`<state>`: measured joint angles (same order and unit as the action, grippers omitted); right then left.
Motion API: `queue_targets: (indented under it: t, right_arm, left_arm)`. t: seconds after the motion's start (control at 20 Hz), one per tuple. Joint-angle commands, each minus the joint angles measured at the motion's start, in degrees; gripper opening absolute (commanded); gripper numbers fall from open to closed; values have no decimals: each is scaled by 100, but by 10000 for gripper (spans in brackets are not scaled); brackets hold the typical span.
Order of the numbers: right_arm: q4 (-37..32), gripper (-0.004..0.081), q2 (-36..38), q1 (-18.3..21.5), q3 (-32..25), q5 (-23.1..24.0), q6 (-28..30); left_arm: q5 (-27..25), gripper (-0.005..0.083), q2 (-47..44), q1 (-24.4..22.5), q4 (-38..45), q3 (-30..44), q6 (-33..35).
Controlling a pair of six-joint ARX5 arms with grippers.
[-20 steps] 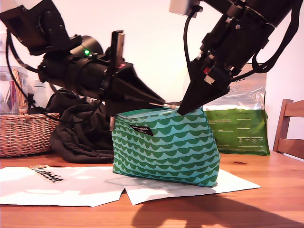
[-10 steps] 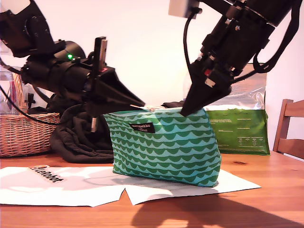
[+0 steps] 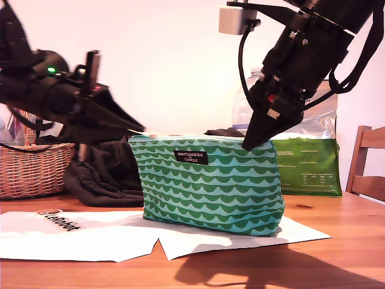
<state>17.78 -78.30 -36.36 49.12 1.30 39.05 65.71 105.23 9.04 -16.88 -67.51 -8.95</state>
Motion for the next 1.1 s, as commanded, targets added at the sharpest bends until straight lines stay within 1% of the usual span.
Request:
queue_targets:
  t: [0.0,0.15,0.2,0.35,0.55,0.65,0.75,0.8,0.95,1.0,1.05]
  right_arm:
    - [59,-11,-79,55,-96,136,0]
    - [-181,-11,-76,55,-83,509,4]
    - [-212,-11,-76,55,-59,557,7]
    - [-210,-11,-76,55,-13,824,203]
    - [-240,-11,-76,52,15,977,343]
    - [-234,-11,-76,37,15,966,341]
    - [-125,-11,-76,-96,15,822,284]
    - [-48,-11,-76,-203,15,697,278]
    - [109,-11,-76,-564,15,608,195]
    - [166,-11,-76,-684,15,590,107]
    - [247,-11,-76,-769,15,501,-11]
  left_arm:
    - [-17,-24,-111,-131,33,-90,46]
    - [-15,-23,-111,-214,39,-131,48]
    - [-17,-24,-111,-219,39,-149,48]
    - [-17,-23,-111,-227,42,-243,125]
    - [-15,-24,-111,-227,-9,-291,136]
    - [24,-24,-111,-225,-164,-291,149]
    - [216,-20,-111,-221,-450,-291,173]
    - [271,25,-111,-223,-551,-291,203]
    - [501,282,-111,-293,-599,-293,308]
    - [595,318,-111,-310,-579,-293,308]
    - [675,322,-111,-341,-581,-302,308]
